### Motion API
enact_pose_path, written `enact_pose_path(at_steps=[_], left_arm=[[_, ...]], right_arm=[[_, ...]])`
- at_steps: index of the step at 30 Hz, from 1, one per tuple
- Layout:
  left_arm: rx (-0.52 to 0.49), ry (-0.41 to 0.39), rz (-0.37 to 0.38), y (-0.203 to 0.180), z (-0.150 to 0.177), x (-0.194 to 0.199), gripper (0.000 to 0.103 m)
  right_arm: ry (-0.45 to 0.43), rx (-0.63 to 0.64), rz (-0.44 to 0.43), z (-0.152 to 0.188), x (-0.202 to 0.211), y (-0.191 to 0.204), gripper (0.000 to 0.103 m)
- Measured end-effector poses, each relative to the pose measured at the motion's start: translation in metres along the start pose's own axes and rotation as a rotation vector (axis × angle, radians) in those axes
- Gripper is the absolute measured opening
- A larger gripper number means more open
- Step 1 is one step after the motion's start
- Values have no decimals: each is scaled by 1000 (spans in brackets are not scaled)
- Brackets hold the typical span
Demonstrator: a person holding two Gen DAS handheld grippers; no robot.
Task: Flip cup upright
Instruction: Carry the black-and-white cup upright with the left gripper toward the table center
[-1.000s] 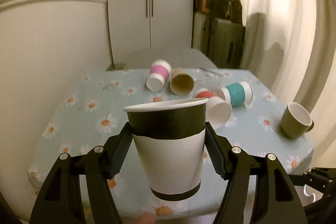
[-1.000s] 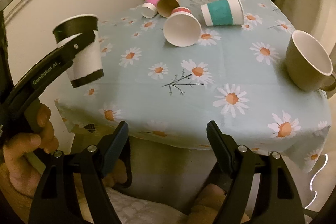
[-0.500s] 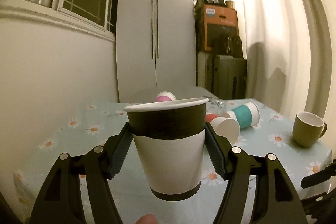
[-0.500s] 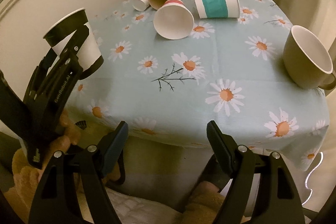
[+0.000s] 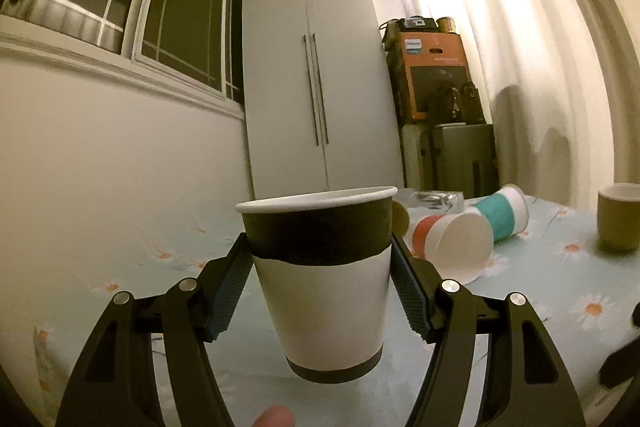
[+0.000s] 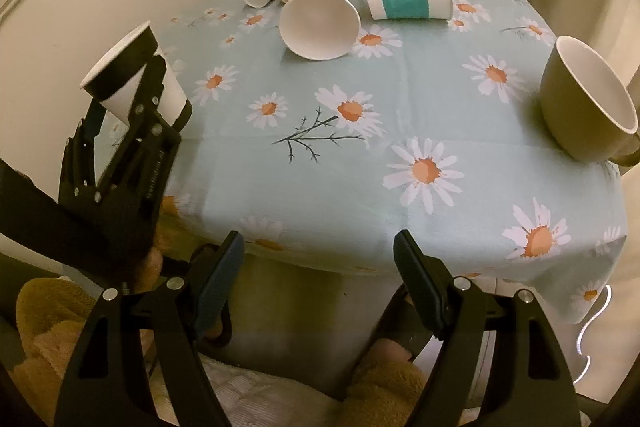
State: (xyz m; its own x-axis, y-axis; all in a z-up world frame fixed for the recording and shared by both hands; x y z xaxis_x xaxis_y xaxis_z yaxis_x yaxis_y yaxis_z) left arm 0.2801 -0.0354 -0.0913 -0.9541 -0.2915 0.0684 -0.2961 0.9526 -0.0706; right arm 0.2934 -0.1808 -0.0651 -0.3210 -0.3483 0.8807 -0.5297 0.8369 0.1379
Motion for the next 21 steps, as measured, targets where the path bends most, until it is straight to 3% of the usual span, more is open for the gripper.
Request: enact_pose_path(at_steps=[21], left_arm=[[-12, 52, 34, -4, 19, 3, 71]], right_arm=[[-8, -16, -11, 3, 4, -3, 76]])
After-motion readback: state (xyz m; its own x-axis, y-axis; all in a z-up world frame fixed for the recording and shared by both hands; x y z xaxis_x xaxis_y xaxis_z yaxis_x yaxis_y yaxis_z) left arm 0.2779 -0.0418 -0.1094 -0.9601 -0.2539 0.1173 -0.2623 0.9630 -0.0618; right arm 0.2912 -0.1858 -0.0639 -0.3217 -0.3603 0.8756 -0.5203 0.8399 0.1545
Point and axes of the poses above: each gripper's, at about its wrist camera, not at the fingertips, and x roughly against the way its jaws point, y to its left, z to its underside, the point moved 2 cm from there along -x, roughly the way its jaws point, and after that the axes turned 12 degrees about x, right-handed, at the moved point
